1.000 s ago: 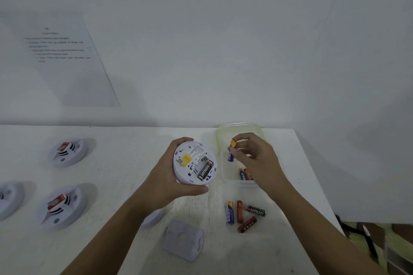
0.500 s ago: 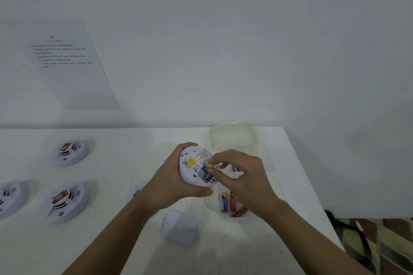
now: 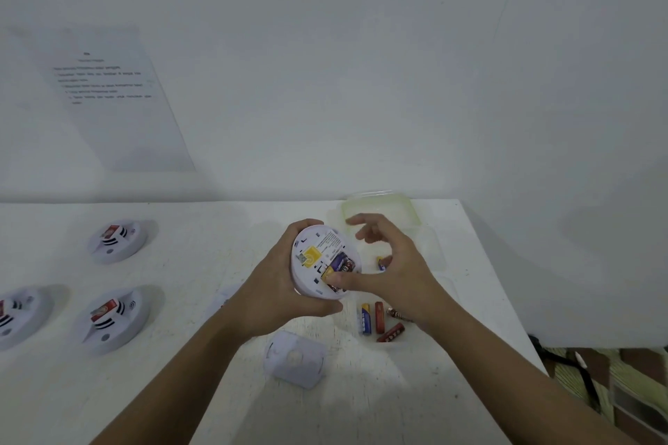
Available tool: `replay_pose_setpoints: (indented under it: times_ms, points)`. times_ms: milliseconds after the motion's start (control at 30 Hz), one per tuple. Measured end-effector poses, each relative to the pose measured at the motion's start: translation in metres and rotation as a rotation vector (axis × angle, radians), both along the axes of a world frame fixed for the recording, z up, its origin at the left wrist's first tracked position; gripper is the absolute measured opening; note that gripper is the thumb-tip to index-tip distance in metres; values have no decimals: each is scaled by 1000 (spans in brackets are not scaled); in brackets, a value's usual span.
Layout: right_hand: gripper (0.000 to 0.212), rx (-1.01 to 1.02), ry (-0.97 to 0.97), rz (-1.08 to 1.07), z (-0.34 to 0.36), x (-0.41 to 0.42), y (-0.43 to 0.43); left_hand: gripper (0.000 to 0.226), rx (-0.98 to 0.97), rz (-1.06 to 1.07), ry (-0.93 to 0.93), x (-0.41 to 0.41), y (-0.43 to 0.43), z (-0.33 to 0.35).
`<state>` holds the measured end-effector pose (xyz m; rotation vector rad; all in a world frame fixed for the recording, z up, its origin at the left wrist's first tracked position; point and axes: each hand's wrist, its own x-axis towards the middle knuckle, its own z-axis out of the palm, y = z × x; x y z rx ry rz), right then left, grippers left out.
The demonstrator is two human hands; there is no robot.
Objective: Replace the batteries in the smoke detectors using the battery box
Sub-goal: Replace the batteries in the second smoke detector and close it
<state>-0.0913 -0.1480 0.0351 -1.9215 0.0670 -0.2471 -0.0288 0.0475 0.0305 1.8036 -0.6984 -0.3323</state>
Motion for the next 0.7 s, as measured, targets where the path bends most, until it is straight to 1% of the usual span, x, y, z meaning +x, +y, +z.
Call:
replay_pose_setpoints:
  times_ms: [33,100,167,267,467,700]
  points:
    - [70,28,52,1,2,0,0,91,8,1,-12,-1,0,0]
    - [70,74,89,16,4,1,1,90,21,2,-32,-1,-1,1]
    - [64,87,93,20,6,1,4,88,27,2,-46,-1,-1,3]
    - [55,44,91,4,8,1,7,87,24,-1,-63,-2,1,6]
    - [58,121,100,12,11,-2,9,87,19,-32,-80,-6,4,11]
    - [56,177,111,15,14,0,10,86,23,-11,-143,-5,5,14]
